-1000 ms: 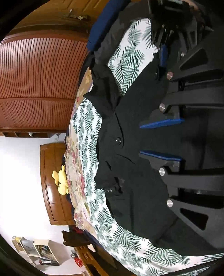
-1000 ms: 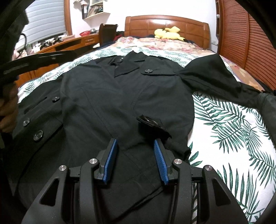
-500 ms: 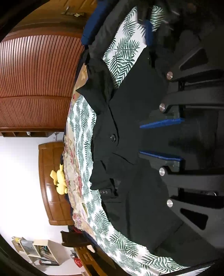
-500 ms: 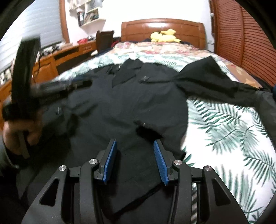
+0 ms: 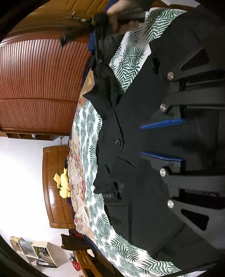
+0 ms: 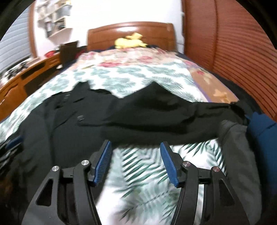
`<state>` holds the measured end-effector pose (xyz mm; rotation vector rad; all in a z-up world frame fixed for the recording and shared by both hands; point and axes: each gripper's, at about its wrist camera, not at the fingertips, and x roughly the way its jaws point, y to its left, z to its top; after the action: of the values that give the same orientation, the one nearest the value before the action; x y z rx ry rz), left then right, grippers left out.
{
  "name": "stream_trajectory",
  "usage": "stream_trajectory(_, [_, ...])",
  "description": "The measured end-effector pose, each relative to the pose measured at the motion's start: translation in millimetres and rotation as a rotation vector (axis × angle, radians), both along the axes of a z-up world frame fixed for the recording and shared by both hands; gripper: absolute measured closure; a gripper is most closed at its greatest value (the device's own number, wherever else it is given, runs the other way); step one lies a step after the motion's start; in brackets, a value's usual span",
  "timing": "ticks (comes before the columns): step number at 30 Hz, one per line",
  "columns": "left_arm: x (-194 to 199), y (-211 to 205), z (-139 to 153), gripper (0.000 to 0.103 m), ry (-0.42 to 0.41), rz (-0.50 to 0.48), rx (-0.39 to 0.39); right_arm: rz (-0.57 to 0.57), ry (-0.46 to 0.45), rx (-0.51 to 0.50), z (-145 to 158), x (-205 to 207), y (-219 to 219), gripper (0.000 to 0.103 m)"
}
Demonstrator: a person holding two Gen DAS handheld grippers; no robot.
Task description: Fold large clothes
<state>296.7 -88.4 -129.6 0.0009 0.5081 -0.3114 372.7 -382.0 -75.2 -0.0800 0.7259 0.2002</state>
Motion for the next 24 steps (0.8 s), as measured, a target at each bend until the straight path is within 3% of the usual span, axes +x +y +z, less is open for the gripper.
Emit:
stream_trajectory(8, [-3,-2,1,0.078,-0.014,-0.01,0.009,-0.223,0.142,0.057,-41,67,-57,0.043])
stream_trajectory(12, [-5,-2,3,0.078,-0.021,-0.016,0.007,-0.291,0.193,0.045,-54,76,-70,0.043])
stream_trajectory(15, [-7,-2,5,0.078,-0.029,-0.019,0.001,-0.333,0.225,0.091,-63,80,-82,0.043])
stream_trajectory(20, [-11,-2,8,0.078,-0.043,-0.021,0.003,-0.347,0.222,0.13,-62,88,-89,0.043])
stream_trajectory(22, [-12,-2,8,0.078,-0.046,-0.019,0.007,-0.341,0.22,0.143,-61,93,-90,0.064])
stream_trajectory(23, [-12,-2,8,0.078,-0.047,-0.022,0.007,-0.332,0.224,0.152,-61,95,-89,0.092])
stream_trajectory(24, [-12,-3,8,0.078,-0.046,-0.024,0.009,-0.323,0.231,0.157,-60,98,-87,0.097])
